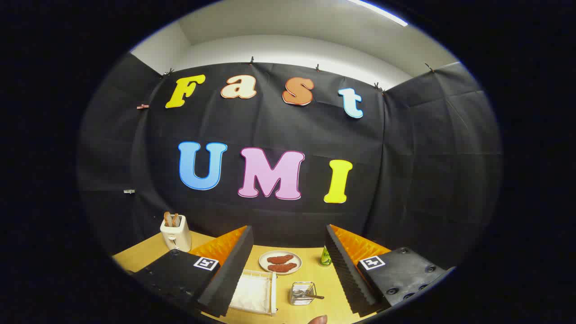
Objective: Take the plate from the dish rack, then take the spoon from the basket and place it into the plate.
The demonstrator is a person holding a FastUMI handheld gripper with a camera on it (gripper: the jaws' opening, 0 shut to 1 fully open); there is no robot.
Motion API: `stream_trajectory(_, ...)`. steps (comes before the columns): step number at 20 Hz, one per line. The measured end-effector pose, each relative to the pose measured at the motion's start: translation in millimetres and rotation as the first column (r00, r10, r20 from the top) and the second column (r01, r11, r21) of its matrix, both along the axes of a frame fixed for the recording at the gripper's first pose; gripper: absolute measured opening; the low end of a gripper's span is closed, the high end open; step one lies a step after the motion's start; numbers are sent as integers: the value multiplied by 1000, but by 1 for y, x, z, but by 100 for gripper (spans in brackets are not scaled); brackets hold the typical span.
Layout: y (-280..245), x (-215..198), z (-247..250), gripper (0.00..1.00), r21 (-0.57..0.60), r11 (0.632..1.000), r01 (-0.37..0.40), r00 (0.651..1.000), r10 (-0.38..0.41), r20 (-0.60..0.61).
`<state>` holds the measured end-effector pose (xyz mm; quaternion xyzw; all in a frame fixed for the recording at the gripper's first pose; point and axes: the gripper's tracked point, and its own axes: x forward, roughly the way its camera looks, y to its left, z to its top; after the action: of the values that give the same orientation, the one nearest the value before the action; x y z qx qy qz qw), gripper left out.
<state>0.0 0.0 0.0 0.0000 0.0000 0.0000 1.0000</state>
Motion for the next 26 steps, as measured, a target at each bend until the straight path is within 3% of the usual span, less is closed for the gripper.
stream_trajectory(9, 3, 0, -22, 98, 0, 1000, 19, 998, -19, -53)
stream_trajectory(18, 49, 5, -42, 97, 45, 995, -90, 984, 96, -151)
stream_trajectory(22, 89, 18, -86, 98, 117, 978, -173, 904, 205, -375)
stream_trajectory(26, 124, 39, -145, 97, 193, 962, -194, 754, 272, -598)
